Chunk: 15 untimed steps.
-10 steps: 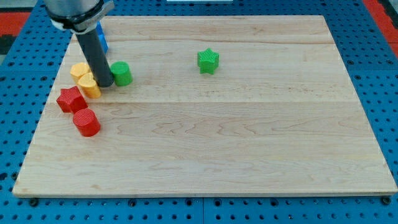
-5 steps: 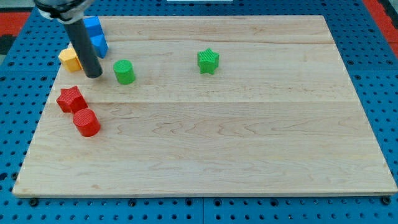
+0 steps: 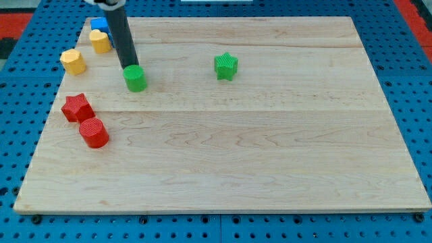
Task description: Move the yellow blocks near to the blue blocks
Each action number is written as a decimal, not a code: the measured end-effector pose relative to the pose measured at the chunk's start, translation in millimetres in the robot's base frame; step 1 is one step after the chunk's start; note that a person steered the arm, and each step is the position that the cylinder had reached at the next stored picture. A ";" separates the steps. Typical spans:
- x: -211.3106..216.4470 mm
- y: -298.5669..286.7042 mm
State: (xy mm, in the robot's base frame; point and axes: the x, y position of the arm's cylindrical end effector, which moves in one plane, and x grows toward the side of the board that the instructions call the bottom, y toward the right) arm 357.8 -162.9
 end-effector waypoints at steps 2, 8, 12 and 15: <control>2.1 -139.5; -43.0 -141.6; -103.1 -140.3; -64.1 -130.0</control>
State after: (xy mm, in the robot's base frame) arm 293.7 -292.9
